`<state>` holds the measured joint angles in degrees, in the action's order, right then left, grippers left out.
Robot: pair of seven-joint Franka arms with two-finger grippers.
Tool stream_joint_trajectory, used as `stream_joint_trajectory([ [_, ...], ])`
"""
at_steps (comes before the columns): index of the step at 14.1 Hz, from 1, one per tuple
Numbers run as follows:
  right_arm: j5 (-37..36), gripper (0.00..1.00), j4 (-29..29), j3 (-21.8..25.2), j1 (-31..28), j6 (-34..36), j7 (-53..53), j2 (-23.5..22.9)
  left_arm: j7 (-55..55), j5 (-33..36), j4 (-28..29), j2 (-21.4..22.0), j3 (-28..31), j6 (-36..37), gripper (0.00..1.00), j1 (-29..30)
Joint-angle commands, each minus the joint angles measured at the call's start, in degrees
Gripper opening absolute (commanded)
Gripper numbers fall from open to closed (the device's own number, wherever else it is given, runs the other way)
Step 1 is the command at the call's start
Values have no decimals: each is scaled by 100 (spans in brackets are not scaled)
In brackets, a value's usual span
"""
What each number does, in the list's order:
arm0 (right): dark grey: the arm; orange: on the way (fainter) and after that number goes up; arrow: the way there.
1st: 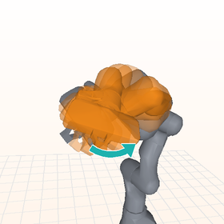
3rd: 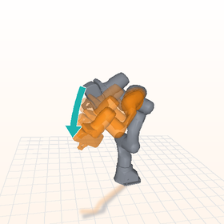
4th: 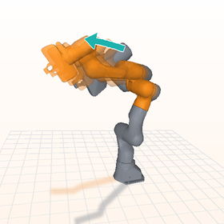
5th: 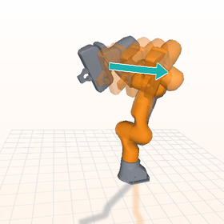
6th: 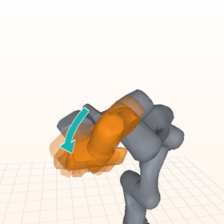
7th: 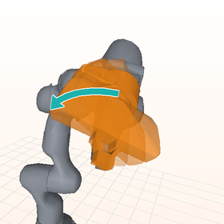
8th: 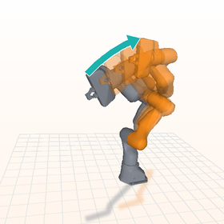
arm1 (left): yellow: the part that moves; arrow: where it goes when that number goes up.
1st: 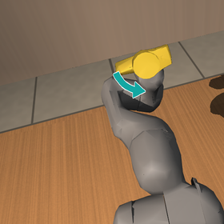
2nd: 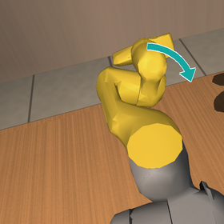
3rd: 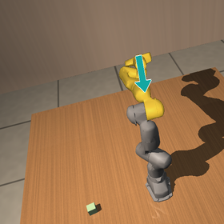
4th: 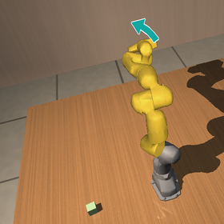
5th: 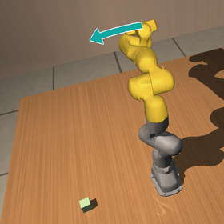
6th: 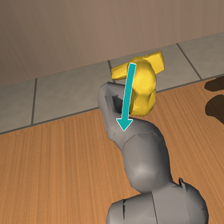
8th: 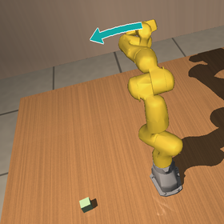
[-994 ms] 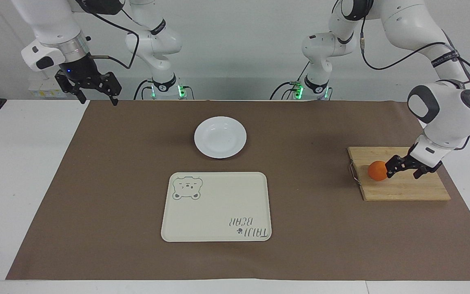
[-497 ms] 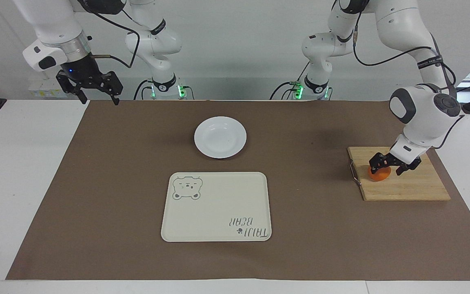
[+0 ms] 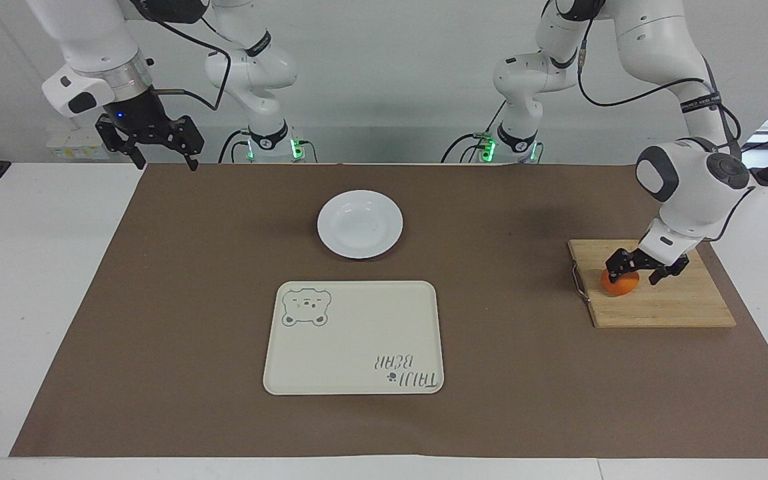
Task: Place orange and plate with both arms
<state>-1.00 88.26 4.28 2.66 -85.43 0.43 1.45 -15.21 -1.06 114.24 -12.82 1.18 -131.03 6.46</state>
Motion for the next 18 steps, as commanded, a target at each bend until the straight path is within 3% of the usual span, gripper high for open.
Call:
stream_joint_trajectory([
  [1, 135, 100, 191, -24, -47, -26, -70, 162, -9, 79, 204, -116, -21, -449, 100, 57],
  [4, 135, 100, 200, -24, -47, -26, -78, 180, 27, 71, 248, -98, -21, -450, 100, -4],
  [6, 135, 100, 200, -24, -47, -44, -78, 180, 27, 71, 396, -37, -21, -415, 44, 22],
  [7, 135, 100, 200, -24, -47, -61, -78, 180, 27, 71, 406, -19, -30, -380, 11, 31],
  [8, 135, 100, 200, -24, -47, -62, -78, 180, 27, 27, 363, -28, -21, -310, 0, 31],
  [11, 135, 100, 200, -24, -47, -62, -78, 189, 61, 18, 100, 16, -39, -143, 0, -57],
  [14, 135, 100, 209, -32, -47, -62, -78, 189, 150, 18, -769, 51, -48, 848, 0, -180],
  [18, 135, 100, 209, -24, -47, -62, -78, 189, 220, 9, -1473, 305, -100, 1797, 0, -382],
])
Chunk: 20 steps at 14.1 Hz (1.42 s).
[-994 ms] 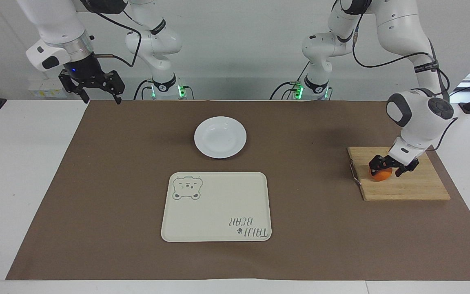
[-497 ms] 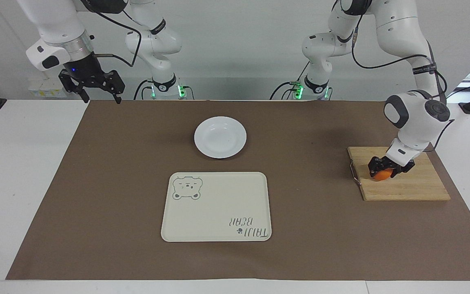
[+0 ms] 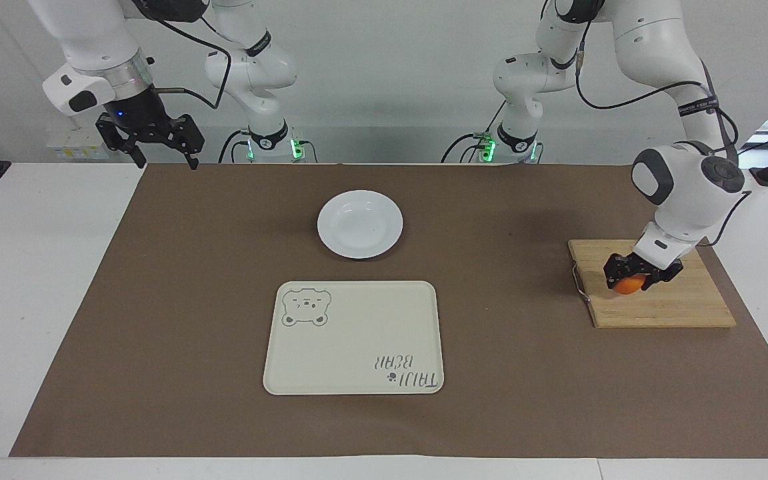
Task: Place orange and plate with both arms
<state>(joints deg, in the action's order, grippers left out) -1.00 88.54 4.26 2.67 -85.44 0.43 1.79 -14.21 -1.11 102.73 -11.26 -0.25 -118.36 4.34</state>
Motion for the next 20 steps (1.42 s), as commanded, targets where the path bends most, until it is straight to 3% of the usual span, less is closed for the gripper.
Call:
stream_joint_trajectory([
  [1, 135, 100, 199, -22, -47, -60, -78, 155, 198, 14, -506, 203, 42, 821, 0, -249],
  [5, 135, 100, 251, -22, -55, -60, -78, 190, 646, 23, -1053, 448, -89, 1911, 0, -372],
  [9, 135, 100, 287, -22, -56, -113, -78, 208, 1077, 67, -931, 1002, -186, 2537, 0, -679],
  [16, 135, 100, 296, -22, -56, -113, -78, 225, 1875, 76, -202, 1170, -212, 1775, 0, -1417],
  [20, 135, 100, 331, -22, -56, -113, -78, 234, 2675, 76, -166, 1073, -212, 1580, 0, -1996],
])
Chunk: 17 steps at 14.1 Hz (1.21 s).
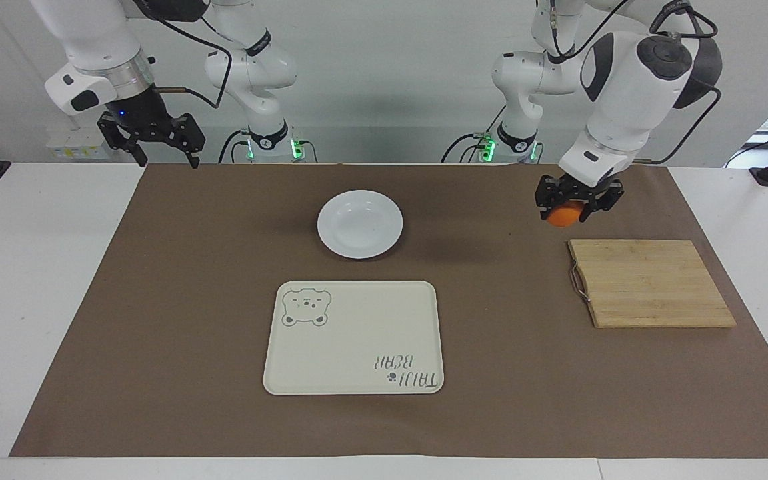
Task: Place orange and plate with both arms
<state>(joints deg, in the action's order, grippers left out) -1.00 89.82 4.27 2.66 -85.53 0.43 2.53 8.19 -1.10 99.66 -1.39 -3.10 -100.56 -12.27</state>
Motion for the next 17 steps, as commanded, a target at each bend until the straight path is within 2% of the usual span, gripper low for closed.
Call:
stream_joint_trajectory([
  [1, 135, 100, 203, -22, -55, -104, -78, 160, 734, 74, 150, 51, 73, -235, 0, -520],
  [6, 135, 100, 212, -22, -55, -130, -78, 168, 2272, 30, 221, -256, 64, -718, 0, -1539],
  [8, 135, 100, 238, -22, -55, -130, -78, 177, 2905, 30, 221, -519, 72, -929, 0, -1935],
  [12, 135, 100, 256, -22, -64, -139, -78, 195, 3644, 30, 633, -748, 64, -1781, 0, -2454],
  [17, 135, 100, 256, -22, -64, -139, -78, 204, 4698, 13, 704, -1161, 55, -2458, 0, -3114],
])
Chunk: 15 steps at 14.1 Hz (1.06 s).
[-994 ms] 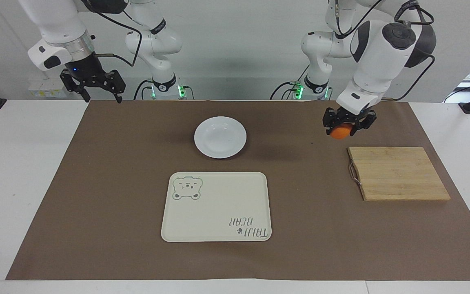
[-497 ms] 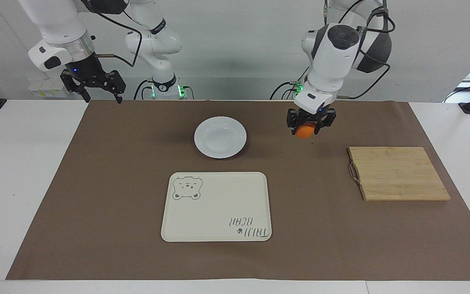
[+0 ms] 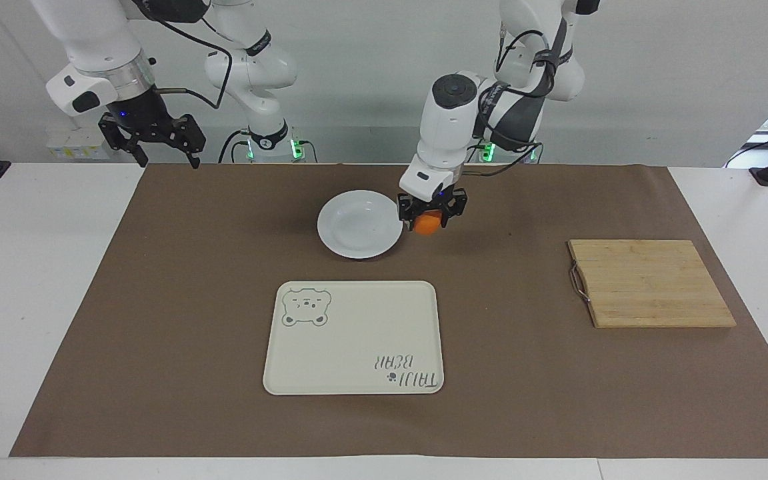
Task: Place orange and plate with both arms
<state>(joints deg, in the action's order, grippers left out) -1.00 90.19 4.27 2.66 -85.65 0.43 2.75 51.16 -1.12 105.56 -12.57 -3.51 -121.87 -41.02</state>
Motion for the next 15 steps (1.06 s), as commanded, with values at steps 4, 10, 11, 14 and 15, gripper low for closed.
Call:
stream_joint_trajectory([
  [4, 135, 100, 245, -22, -64, -136, -78, 190, 981, 7, 166, -376, 87, -704, 0, -643],
  [10, 135, 100, 245, -22, -64, -136, -78, 190, 1598, 6, 501, -720, 87, -1593, 62, -864],
  [11, 135, 100, 254, -22, -64, -136, -78, 190, 1738, 6, 492, -712, 96, -1550, 100, -899],
  [14, 135, 100, 254, -22, -64, -136, -78, 190, 1757, 15, 483, -458, 104, -1297, 100, -856],
  [15, 135, 100, 254, -22, -64, -136, -70, 190, 1687, 15, 483, -265, 139, -1130, 100, -768],
])
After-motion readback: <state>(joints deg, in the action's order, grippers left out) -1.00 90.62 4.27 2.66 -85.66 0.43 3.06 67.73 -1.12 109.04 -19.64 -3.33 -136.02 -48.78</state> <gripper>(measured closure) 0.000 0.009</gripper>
